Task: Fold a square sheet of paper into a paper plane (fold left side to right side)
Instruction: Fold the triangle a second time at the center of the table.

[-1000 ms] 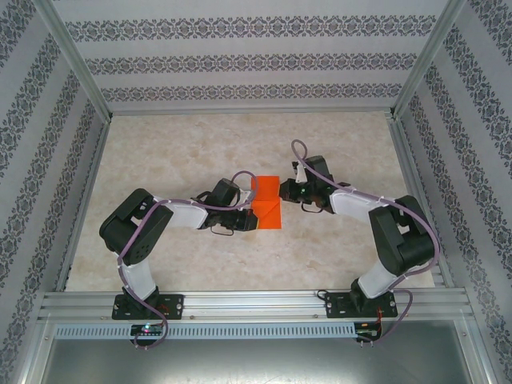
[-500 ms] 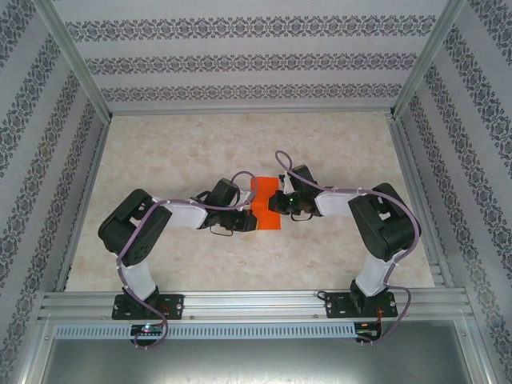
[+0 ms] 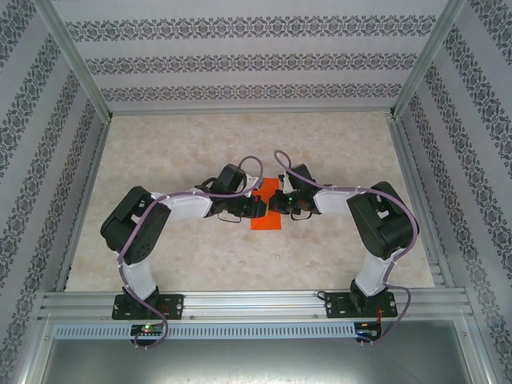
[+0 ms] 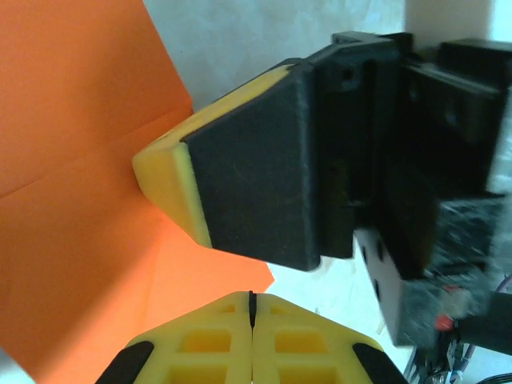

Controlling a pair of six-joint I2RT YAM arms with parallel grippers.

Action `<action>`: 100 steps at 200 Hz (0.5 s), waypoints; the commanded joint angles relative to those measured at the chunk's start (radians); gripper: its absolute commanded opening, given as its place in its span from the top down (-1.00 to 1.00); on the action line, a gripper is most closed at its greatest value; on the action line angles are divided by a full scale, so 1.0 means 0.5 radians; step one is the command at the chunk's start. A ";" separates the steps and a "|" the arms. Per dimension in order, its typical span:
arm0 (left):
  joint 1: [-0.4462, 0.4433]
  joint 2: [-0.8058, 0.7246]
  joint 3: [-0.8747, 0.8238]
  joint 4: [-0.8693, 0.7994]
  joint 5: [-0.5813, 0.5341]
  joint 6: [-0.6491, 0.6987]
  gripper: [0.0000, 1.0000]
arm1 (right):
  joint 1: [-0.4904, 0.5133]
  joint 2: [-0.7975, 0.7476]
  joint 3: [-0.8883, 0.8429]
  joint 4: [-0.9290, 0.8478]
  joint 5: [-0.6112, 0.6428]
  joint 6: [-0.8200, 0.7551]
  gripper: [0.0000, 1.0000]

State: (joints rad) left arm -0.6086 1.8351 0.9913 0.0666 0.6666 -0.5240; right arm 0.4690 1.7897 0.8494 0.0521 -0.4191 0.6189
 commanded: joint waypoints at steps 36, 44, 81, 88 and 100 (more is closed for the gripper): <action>-0.022 0.154 0.052 -0.112 0.035 0.075 0.86 | 0.000 0.046 0.034 -0.109 0.067 -0.071 1.00; -0.023 0.156 0.039 -0.123 0.018 0.084 0.86 | 0.001 0.050 0.036 -0.115 0.065 -0.072 1.00; -0.021 0.146 -0.021 -0.121 -0.019 0.085 0.86 | 0.004 0.047 0.046 -0.143 0.073 -0.088 1.00; -0.019 0.142 -0.033 -0.122 -0.022 0.084 0.86 | 0.004 0.044 0.049 -0.150 0.079 -0.088 1.00; -0.019 0.131 -0.060 -0.122 -0.025 0.082 0.87 | 0.004 0.044 0.055 -0.167 0.087 -0.097 1.00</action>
State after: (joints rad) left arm -0.6086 1.9083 0.9894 0.0326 0.6689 -0.5056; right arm 0.4694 1.7924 0.8627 0.0277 -0.4152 0.5957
